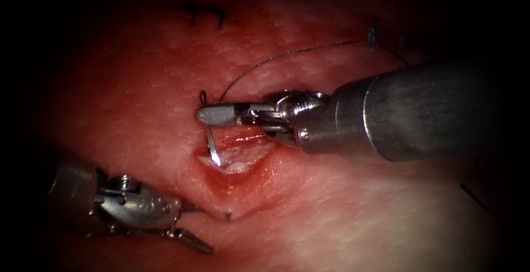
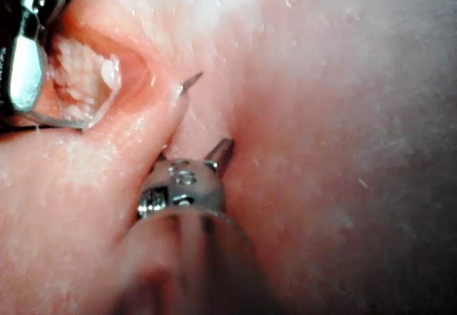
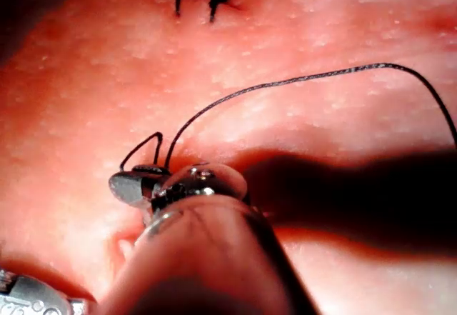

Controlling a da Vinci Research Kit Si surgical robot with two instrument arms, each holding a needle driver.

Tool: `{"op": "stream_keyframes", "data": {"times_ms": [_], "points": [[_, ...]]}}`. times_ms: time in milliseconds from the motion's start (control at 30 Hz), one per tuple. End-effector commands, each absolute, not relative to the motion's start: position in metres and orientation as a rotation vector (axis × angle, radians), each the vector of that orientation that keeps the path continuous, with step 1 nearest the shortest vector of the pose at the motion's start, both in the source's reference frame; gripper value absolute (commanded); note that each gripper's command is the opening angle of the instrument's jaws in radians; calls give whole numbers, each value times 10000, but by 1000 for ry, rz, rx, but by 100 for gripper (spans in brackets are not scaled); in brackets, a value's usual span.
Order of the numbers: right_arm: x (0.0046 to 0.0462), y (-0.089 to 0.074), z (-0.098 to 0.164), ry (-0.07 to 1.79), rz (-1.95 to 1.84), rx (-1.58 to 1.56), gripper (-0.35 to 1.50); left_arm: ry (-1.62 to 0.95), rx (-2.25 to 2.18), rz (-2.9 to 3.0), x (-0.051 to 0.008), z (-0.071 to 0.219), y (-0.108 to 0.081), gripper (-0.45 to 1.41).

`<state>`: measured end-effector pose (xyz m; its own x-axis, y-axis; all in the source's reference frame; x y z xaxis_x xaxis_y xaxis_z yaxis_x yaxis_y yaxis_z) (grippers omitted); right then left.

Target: Wound Closure

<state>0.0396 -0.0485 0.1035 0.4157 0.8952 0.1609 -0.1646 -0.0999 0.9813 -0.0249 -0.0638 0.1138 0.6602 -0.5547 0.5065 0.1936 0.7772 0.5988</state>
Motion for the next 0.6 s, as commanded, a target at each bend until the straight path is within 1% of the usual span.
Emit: {"op": "stream_keyframes", "data": {"times_ms": [33,300,600], "points": [[400,-494,1038,692,1028,1396,-35,-735,539,-447,-253,1142,-649,61],[385,-512,1029,577,969,1417,-35,-735,539,-447,-253,1142,-649,61],[378,-544,1032,460,906,1476,-35,-735,538,-447,-253,1143,-649,61]]}}
